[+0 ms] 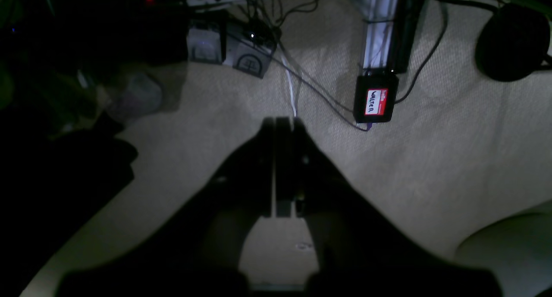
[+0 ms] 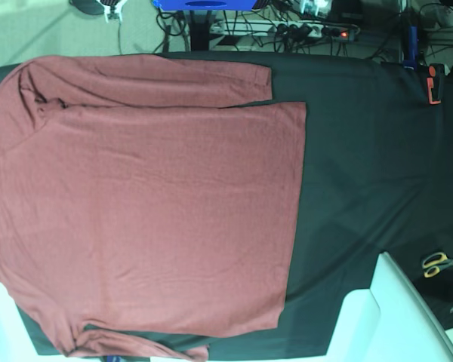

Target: Fold the T-shirt properly

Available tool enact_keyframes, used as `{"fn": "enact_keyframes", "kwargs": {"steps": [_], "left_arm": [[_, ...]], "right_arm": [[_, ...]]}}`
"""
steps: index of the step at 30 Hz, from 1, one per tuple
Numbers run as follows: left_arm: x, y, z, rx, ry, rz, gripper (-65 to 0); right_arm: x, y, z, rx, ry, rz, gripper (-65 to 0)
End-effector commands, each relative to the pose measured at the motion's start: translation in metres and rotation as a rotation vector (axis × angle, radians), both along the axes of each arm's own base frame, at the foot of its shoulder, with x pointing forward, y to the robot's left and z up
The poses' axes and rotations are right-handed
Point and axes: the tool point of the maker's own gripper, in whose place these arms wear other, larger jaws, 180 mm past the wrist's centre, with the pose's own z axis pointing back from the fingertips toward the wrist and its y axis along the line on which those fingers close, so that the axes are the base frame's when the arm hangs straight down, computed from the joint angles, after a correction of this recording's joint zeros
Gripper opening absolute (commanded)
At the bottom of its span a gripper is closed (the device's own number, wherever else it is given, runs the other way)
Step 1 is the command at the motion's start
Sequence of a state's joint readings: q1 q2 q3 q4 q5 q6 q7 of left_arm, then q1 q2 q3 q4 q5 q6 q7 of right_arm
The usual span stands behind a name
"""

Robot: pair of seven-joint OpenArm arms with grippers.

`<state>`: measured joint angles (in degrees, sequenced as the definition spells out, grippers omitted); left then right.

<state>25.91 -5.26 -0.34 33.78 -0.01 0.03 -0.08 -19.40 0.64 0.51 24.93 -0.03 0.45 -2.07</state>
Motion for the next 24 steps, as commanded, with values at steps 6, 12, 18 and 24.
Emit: {"fn": "enact_keyframes", "kwargs": {"steps": [6,12,18,24], "left_arm": [[0.010,0.018,0.034,0.023,-0.121,-0.059,-65.0],[0.032,0.018,0.074,0.016,-0.246,-0.118,-65.0],[0.071,0.000,0.128,-0.019,-0.417,-0.170,-65.0],[0.129,-0.023,0.199,-0.099,-0.642,-0.139,-65.0]], "right_arm": [[-0.006,-0.022,0.028,-0.043,0.076,0.011,-65.0],[0.035,-0.049,0.086,-0.114,-0.056,-0.069,-65.0],[0.076,-0.075,0.149,-0.185,-0.165,-0.116,-65.0],[0.129,-0.094,0.218,-0.254,-0.386,-0.124,-65.0]]}}
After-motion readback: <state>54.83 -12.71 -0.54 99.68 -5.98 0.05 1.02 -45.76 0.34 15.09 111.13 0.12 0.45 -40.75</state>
